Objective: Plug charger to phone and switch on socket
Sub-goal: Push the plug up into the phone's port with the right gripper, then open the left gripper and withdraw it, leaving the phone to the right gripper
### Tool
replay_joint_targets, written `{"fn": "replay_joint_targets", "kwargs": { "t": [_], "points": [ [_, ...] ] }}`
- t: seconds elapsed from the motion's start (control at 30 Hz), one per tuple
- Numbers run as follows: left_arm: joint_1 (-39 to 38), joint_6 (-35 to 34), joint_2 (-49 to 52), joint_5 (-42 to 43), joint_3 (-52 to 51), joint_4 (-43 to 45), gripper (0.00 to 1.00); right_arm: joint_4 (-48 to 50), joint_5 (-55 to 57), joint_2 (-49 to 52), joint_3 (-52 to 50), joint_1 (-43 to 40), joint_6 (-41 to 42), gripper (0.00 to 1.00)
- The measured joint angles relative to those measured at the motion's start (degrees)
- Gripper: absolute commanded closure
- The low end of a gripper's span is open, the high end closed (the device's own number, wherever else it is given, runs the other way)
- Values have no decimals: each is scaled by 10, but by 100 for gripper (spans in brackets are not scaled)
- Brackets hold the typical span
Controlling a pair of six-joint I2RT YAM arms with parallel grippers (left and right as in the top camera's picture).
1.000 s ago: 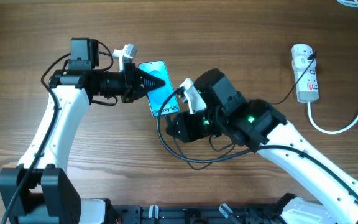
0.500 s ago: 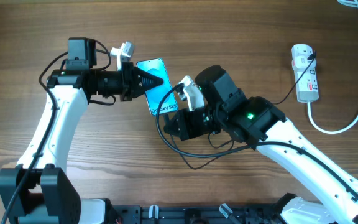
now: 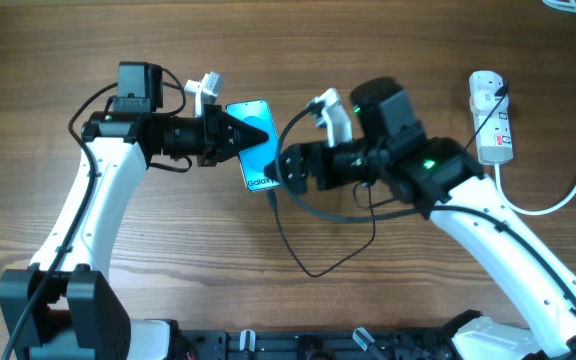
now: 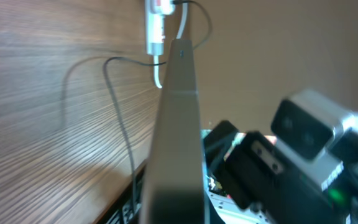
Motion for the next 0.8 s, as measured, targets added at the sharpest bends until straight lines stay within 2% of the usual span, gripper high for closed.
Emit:
{"fn": "replay_joint_targets", "kwargs": {
  "t": [0.07, 0.1, 0.13, 0.17, 0.27, 0.33, 0.4, 0.43, 0.5, 0.53, 0.57, 0.6, 0.8],
  "points": [
    [0, 3, 0, 42, -3, 32, 96, 19, -52, 0, 0, -26, -6, 12],
    [0, 2, 0, 84, -3, 66, 96, 32, -89, 0, 1, -42, -11, 20],
    [0, 0, 0, 113, -3, 80, 96, 49, -119, 0, 1, -50, -15, 30],
    [-1, -3, 0, 134, -3, 87, 96, 71, -150, 0, 1, -51, -17, 44],
    [-12, -5, 0, 167, -3, 98, 96, 89, -189, 4, 1, -51, -16, 77],
    [-26, -7, -2, 179, -3, 119, 96, 90, -200, 25, 2, -52, -16, 82],
    [-37, -4, -2, 175, -4, 132, 96, 91, -221, 41, 2, -53, -12, 96],
    [-37, 6, -2, 181, -4, 140, 96, 95, -238, 45, 2, -57, -4, 96],
    [-36, 25, -3, 191, -5, 160, 85, 103, -269, 55, 4, -63, 5, 96],
    [-36, 25, -3, 191, -5, 163, 73, 108, -273, 57, 4, -63, 5, 96],
    [-36, 19, -3, 189, -5, 163, 49, 112, -273, 58, 4, -63, -1, 96],
    [-37, 11, -3, 179, -5, 162, 2, 111, -267, 59, 4, -61, -5, 96],
    [-23, -7, -4, 76, -5, 160, 0, 88, -213, 70, 4, -52, -21, 96]
  ]
}}
